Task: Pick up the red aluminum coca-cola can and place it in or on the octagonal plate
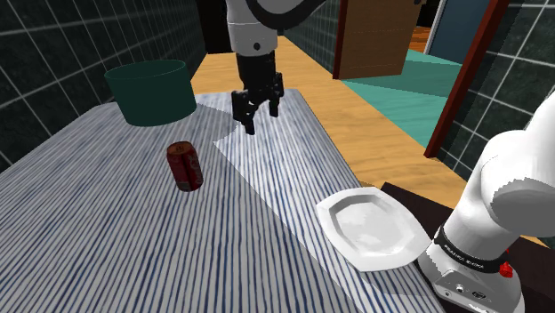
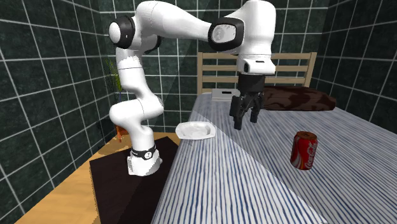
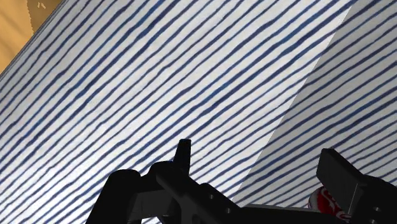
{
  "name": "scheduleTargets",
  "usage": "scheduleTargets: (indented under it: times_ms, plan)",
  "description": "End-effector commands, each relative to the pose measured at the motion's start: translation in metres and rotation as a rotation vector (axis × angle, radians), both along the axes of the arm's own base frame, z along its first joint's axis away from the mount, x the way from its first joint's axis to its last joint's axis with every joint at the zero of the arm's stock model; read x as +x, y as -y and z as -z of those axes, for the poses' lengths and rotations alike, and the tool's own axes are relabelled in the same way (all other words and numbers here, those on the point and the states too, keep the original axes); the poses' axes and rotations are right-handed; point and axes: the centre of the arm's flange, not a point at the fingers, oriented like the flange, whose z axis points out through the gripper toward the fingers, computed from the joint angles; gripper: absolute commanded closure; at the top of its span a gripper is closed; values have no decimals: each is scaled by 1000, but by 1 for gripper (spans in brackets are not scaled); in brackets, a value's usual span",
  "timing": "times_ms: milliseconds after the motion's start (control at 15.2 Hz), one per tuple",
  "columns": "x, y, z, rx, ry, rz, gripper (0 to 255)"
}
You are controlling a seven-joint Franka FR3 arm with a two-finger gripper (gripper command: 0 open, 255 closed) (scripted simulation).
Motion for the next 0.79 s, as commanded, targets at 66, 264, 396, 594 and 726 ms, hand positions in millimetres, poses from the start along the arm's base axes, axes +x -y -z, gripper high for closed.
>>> scheduleTargets:
  times_ms: [66, 264, 396, 594, 726]
  plan:
    - [25, -32, 1, 9, -6, 3, 0]
    - [48, -64, 6, 16, -12, 5, 0]
    - [64, -84, 10, 21, -16, 7, 0]
    - [87, -116, 15, 28, -21, 9, 0]
    - [103, -136, 18, 33, -25, 10, 0]
